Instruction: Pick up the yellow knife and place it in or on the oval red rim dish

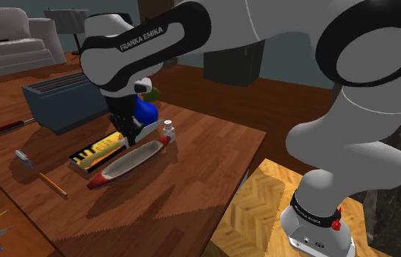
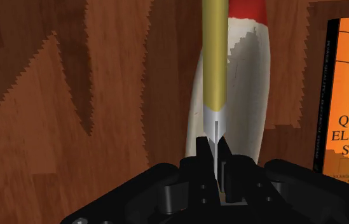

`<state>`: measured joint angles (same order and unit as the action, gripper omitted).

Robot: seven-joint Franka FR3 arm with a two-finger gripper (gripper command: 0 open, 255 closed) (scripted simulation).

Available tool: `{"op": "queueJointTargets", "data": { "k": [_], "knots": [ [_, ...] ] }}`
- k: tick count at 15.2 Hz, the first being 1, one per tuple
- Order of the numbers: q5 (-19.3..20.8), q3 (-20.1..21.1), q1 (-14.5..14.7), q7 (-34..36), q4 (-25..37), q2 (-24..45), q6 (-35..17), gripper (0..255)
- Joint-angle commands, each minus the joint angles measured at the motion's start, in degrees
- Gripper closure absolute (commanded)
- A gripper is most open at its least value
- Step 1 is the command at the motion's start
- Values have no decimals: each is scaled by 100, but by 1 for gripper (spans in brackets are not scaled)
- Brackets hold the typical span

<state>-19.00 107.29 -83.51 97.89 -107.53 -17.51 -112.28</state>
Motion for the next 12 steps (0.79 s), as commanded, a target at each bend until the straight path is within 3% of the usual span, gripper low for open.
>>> {"op": "queueJointTargets", "data": {
  "k": [1, 12],
  "knots": [
    [-438, 430, -837, -436, 490, -488, 231, 255],
    [-850, 778, -1070, -708, 11, -832, -429, 255]
  ]
}}
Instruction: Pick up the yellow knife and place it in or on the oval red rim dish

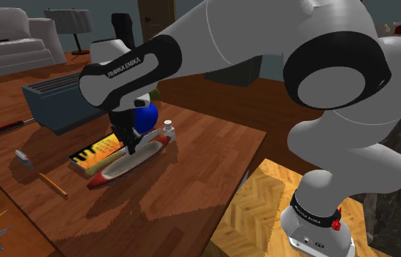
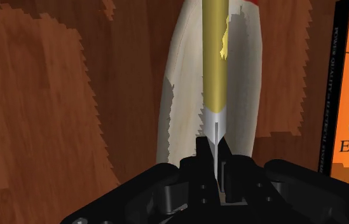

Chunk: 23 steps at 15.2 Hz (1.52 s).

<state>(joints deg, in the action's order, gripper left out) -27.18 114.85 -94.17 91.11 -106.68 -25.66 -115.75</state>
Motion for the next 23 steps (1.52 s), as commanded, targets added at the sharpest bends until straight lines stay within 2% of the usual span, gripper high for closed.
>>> {"op": "queueJointTargets", "data": {
  "k": [1, 11, 12, 17, 21, 23],
  "knots": [
    [-76, 59, -31, -58, -110, -53, -138, 255],
    [-142, 118, -73, -100, -160, -109, -222, 255],
    [-142, 118, -73, -100, -160, -109, -222, 0],
    [-142, 118, -74, -100, -160, -109, -222, 0],
    [249, -221, 160, 143, 198, 223, 322, 0],
    [250, -220, 160, 144, 198, 223, 322, 0]
  ]
}}
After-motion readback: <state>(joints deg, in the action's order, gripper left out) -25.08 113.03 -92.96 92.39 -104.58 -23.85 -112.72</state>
